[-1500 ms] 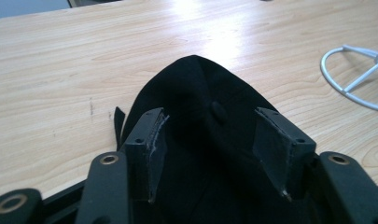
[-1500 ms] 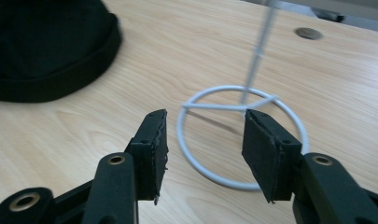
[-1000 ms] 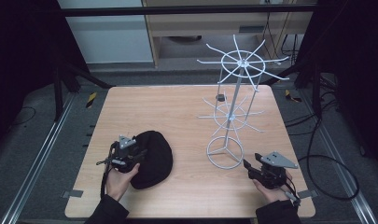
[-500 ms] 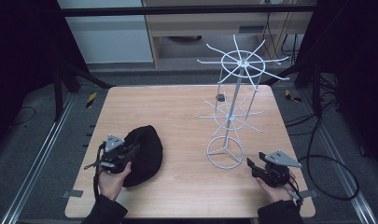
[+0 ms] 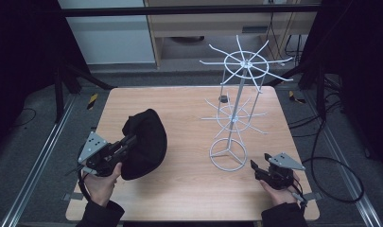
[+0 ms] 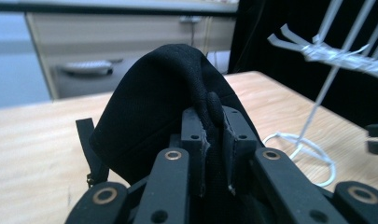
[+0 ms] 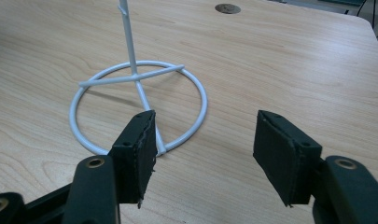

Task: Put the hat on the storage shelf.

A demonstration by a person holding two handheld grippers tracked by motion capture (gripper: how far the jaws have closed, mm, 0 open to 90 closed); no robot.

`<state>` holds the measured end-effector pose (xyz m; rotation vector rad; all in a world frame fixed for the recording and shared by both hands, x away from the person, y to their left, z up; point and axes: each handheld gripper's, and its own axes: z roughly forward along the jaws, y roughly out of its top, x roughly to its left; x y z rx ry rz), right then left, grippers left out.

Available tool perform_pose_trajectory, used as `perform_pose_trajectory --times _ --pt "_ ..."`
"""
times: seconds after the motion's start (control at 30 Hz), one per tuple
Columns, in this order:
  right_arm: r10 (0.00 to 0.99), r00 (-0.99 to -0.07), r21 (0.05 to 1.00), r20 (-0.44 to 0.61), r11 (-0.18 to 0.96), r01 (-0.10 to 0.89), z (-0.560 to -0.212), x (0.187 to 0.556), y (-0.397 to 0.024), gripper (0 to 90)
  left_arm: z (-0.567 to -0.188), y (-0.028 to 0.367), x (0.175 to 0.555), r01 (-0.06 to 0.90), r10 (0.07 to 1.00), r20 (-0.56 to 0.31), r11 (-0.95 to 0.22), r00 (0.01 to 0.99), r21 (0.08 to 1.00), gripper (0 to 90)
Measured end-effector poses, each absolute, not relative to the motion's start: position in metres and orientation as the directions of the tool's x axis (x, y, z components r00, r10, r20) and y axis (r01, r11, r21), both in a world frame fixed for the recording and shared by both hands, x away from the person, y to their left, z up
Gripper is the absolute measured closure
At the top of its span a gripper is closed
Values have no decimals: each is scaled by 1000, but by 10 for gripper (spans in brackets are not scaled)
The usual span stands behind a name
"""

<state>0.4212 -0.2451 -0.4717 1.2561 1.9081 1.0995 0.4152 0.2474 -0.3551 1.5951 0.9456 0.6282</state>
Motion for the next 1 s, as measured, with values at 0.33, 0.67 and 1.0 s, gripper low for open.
perform_pose_trajectory --times 0.33,0.67,1.0 --pt "925 -376 876 -45 218 430 -473 422 -244 379 -324 241 401 124 805 -55 -24 591 992 805" --pt "927 -372 881 -52 218 420 -473 423 -245 369 -300 235 409 69 769 -88 57 633 996 805" --pt "927 -372 880 -52 219 422 -474 423 -244 359 -263 222 411 -11 741 -82 119 667 993 805"
